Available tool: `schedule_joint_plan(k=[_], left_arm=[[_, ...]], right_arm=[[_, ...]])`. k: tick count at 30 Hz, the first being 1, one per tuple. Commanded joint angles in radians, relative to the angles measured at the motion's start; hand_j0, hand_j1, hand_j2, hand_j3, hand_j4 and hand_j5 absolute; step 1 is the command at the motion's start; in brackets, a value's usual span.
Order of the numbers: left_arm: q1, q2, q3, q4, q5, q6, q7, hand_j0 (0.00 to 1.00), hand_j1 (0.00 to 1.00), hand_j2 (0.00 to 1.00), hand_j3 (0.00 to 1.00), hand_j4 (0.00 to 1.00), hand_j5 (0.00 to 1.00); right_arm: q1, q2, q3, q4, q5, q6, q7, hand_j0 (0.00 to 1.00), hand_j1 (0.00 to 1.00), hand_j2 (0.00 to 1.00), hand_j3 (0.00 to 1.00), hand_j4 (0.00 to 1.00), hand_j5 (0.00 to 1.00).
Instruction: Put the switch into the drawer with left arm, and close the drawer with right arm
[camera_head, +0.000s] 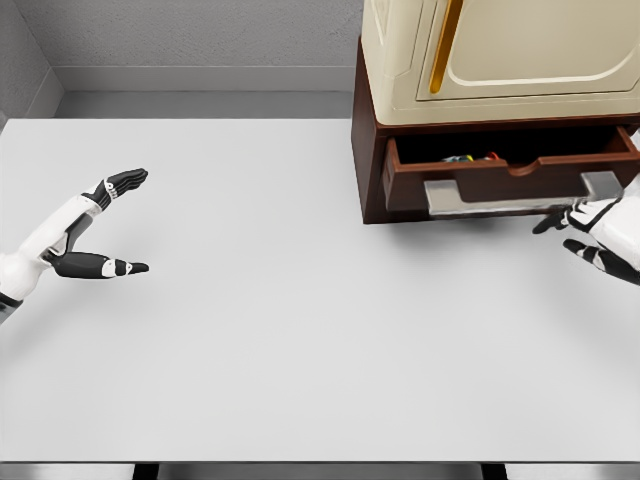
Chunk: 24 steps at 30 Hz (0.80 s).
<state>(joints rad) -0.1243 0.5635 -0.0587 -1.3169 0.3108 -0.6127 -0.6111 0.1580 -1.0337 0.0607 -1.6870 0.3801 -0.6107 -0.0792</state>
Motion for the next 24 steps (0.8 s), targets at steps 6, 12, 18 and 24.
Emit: schedule_joint_plan(k=[6, 12, 18, 24], left_arm=[[0.0, 0.001, -0.001, 0.001, 0.008, 0.002, 0.0, 1.0, 1.0, 1.0, 1.0, 1.0, 1.0], [0.0, 0.001, 0.0, 0.001, 0.008, 0.002, 0.0, 1.0, 1.0, 1.0, 1.0, 1.0, 1.0], [0.0, 0.001, -0.001, 0.001, 0.008, 0.002, 0.0, 1.0, 1.0, 1.0, 1.0, 1.0, 1.0], [0.0, 0.001, -0.001, 0.001, 0.008, 0.002, 0.0, 1.0, 1.0, 1.0, 1.0, 1.0, 1.0]], right_arm=[[0.0, 0.001, 0.034, 0.02, -0.012, 0.0, -0.002, 0.6, 0.6, 0.6, 0.6, 0.6, 0.6], [-0.021, 0.049, 0.036, 0.027, -0.009, 0.0, -0.002, 0.59, 0.59, 0.59, 0.59, 0.59, 0.59], [-0.031, 0.077, 0.039, 0.061, -0.001, 0.0, -0.002, 0.59, 0.59, 0.59, 0.59, 0.59, 0.59], [-0.12, 0.084, 0.129, 0.112, -0.001, 0.0, -0.002, 0.59, 0.59, 0.59, 0.59, 0.59, 0.59]])
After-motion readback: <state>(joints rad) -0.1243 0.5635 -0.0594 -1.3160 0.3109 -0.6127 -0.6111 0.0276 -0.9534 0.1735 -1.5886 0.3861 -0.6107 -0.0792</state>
